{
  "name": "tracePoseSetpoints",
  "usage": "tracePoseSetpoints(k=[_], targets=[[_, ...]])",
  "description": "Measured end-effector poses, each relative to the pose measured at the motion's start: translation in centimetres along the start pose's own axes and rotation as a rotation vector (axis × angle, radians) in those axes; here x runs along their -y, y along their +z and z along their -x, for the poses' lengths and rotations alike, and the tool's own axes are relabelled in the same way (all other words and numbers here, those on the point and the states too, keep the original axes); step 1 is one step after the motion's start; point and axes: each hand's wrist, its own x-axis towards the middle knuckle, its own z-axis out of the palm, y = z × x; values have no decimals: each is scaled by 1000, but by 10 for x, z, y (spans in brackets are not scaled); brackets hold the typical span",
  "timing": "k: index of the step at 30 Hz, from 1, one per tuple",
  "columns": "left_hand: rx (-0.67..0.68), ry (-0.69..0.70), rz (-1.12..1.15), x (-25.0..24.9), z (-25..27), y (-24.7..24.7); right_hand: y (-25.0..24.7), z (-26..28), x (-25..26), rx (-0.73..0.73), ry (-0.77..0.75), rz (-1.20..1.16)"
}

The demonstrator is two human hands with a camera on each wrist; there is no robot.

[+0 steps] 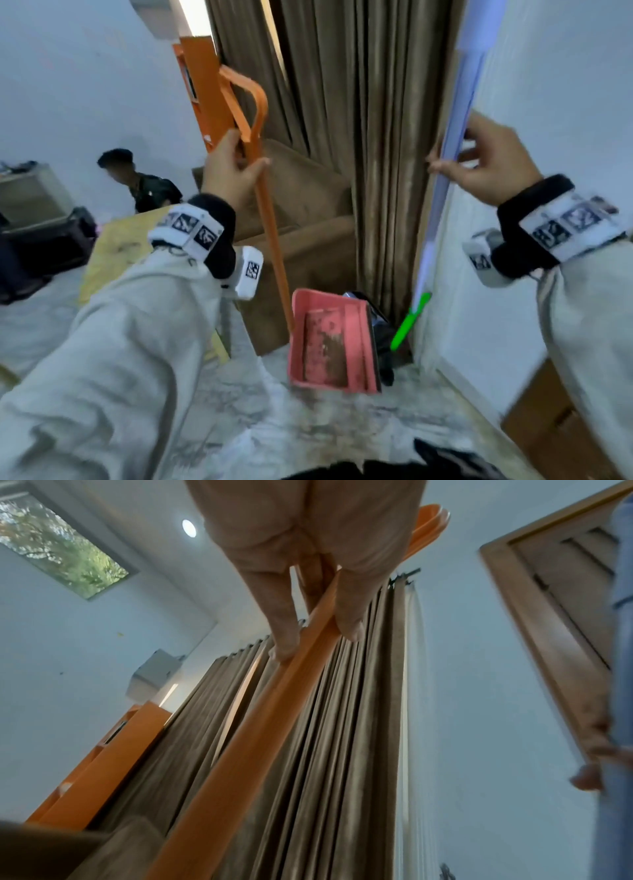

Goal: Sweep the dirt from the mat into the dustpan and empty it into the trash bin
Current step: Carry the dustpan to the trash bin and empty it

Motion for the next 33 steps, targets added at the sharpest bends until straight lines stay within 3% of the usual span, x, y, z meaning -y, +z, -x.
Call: tracePoseSetpoints(k=[8,13,21,33], targets=[[-93,58,-109,-17,-18,58,6,-55,-55,-8,-69,-36],[-219,8,-143,-5,-11,115,-2,-69,-102,37,-109,-114],[-299,-41,-230,-9,-20,181,-41,-88,-170,66,-150,-237],[-233,-124,-275,-7,10,266,-69,-92,-221,91,-155,-305]])
